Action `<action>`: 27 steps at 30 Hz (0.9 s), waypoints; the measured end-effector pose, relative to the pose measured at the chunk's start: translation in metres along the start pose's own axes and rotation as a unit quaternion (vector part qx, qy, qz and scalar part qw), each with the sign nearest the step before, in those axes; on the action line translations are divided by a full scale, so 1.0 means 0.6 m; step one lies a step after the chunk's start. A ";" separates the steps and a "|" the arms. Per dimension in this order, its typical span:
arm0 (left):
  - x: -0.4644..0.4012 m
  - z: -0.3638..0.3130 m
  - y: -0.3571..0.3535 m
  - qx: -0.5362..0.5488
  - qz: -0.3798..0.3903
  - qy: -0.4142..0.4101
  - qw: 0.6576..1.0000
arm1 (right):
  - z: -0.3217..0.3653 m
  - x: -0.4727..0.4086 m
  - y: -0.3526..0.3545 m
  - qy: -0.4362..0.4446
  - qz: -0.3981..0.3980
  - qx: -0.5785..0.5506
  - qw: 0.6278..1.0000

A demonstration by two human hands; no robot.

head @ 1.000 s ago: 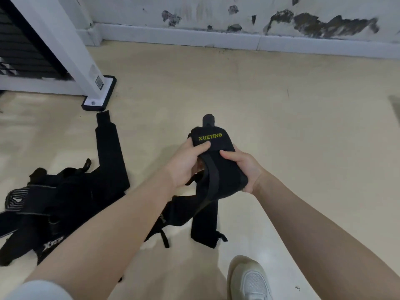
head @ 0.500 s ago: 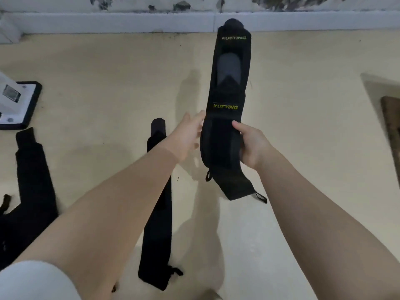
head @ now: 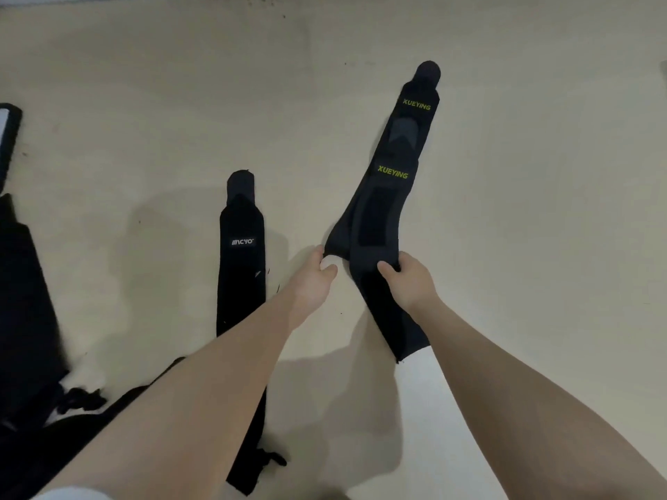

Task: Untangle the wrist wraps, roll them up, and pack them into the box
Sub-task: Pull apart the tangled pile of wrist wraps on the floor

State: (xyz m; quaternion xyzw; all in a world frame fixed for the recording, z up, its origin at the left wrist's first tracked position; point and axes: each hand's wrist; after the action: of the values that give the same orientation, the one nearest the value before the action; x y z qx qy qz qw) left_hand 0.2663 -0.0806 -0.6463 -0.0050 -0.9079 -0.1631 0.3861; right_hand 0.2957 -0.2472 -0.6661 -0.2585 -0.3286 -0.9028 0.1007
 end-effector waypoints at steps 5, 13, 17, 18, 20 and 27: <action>-0.020 -0.025 0.000 -0.112 0.003 -0.056 0.992 | -0.003 0.010 -0.005 -0.158 0.057 -0.117 0.979; -0.069 -0.049 0.002 -0.268 0.011 -0.092 0.959 | -0.021 -0.001 0.011 -0.095 -0.027 0.054 0.994; -0.059 -0.030 -0.019 -0.286 0.058 -0.068 0.954 | -0.002 -0.023 0.010 -0.034 -0.025 -0.114 0.993; -0.055 -0.022 -0.025 -0.271 0.055 -0.066 0.959 | 0.000 -0.026 0.006 -0.044 -0.011 -0.103 0.994; -0.047 -0.010 -0.032 -0.228 0.040 -0.059 0.971 | -0.002 -0.032 -0.003 -0.073 0.005 -0.055 0.996; -0.010 0.035 -0.046 -0.105 0.075 0.023 0.991 | 0.002 -0.030 -0.028 -0.088 -0.007 0.101 0.991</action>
State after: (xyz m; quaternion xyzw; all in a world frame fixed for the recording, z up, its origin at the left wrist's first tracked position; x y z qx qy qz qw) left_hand 0.2519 -0.0998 -0.6720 -0.1103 -0.8737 -0.2280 0.4153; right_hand 0.3058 -0.2331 -0.6841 -0.3232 -0.4278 -0.8392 0.0907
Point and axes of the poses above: each hand's wrist, its own x-axis away from the middle knuckle, its own y-axis out of the back of the hand, z = x × y, and after that the axes turned 3 degrees about -z, right-handed
